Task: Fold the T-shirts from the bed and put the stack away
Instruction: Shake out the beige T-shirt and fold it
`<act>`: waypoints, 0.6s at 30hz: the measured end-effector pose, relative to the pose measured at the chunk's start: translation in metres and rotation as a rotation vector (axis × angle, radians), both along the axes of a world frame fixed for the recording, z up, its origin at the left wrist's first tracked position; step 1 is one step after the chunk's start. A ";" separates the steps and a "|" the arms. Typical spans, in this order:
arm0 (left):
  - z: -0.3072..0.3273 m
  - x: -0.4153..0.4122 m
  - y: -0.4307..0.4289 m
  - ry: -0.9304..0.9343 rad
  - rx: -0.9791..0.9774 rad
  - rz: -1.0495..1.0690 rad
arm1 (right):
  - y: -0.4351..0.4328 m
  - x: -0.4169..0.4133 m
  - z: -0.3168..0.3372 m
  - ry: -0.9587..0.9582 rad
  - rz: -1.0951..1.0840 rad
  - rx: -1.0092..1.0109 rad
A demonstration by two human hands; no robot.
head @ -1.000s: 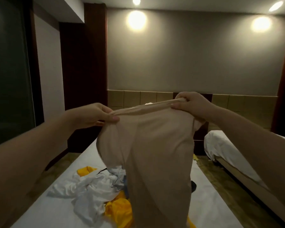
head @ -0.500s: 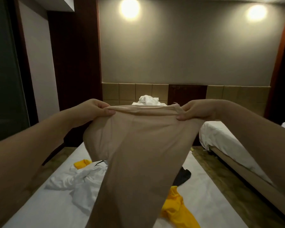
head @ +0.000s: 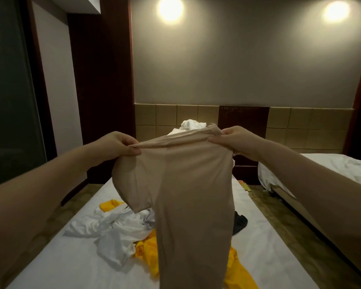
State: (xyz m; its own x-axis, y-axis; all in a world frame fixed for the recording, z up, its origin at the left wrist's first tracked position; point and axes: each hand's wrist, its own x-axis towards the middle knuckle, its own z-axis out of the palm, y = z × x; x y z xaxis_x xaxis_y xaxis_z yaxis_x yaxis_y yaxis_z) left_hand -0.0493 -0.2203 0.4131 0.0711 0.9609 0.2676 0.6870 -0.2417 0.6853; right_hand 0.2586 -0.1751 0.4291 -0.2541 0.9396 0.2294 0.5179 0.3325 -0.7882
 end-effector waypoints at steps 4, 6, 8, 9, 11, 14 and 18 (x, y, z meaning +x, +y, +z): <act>-0.007 0.005 0.012 0.098 0.095 0.157 | 0.001 -0.005 0.006 -0.066 -0.002 0.170; 0.010 0.008 0.014 0.071 0.256 0.235 | 0.006 -0.009 0.029 -0.015 -0.064 0.381; 0.035 0.007 0.014 -0.065 0.428 0.230 | -0.001 -0.010 0.066 0.017 -0.106 0.574; 0.042 0.008 0.014 -0.077 0.460 0.217 | -0.007 -0.010 0.080 0.041 -0.106 0.626; 0.041 0.012 0.014 0.184 0.347 0.203 | -0.010 -0.011 0.085 -0.101 -0.064 0.621; 0.016 0.019 0.018 0.727 0.226 0.298 | -0.005 -0.022 0.039 -0.716 0.030 0.321; 0.027 0.015 0.015 0.506 0.264 0.205 | -0.007 -0.010 0.043 -0.278 0.046 0.372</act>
State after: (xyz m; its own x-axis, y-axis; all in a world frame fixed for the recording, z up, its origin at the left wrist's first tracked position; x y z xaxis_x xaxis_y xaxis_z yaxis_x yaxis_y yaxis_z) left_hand -0.0347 -0.2051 0.4396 0.0719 0.8742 0.4802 0.9625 -0.1872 0.1966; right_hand 0.2482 -0.1821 0.4722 -0.3936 0.7924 0.4659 0.6708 0.5942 -0.4439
